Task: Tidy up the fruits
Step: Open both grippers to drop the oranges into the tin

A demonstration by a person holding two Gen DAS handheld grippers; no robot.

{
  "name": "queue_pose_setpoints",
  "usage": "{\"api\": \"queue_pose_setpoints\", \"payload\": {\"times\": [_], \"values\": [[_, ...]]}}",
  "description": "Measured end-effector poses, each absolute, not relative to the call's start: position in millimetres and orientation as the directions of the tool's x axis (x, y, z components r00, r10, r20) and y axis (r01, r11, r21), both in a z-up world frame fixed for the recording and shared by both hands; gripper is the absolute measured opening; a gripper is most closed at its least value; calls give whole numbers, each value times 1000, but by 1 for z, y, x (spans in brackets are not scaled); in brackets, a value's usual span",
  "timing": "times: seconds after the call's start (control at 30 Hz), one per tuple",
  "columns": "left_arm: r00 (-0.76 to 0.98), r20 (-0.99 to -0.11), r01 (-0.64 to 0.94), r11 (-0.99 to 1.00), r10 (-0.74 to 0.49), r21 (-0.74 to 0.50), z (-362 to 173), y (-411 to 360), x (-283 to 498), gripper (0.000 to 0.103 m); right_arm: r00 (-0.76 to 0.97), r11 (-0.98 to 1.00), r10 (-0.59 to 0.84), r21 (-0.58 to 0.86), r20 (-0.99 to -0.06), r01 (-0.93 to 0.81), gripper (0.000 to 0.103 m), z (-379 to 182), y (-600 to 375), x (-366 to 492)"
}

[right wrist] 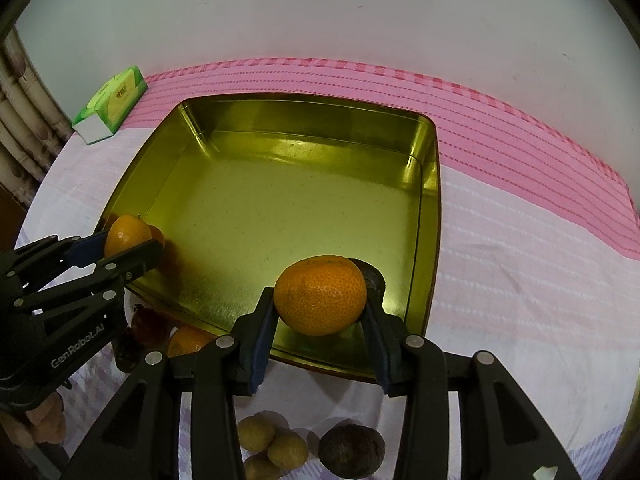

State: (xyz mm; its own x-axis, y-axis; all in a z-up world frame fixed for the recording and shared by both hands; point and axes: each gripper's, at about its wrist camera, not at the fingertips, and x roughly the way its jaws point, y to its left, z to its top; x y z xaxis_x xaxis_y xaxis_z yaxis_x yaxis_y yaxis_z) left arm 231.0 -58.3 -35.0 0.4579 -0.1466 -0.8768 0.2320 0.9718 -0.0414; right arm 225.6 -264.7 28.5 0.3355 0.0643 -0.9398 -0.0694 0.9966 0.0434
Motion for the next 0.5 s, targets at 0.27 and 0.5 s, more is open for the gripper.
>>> {"api": "queue_pose_setpoints", "payload": {"times": [0.27, 0.5], "values": [[459, -873, 240, 969, -166, -58, -31, -57, 229, 38, 354, 996, 68, 46, -933, -70, 46, 38, -264, 225], [472, -866, 239, 969, -168, -58, -25, -58, 224, 43, 362, 996, 68, 46, -930, -71, 46, 44, -263, 219]]}}
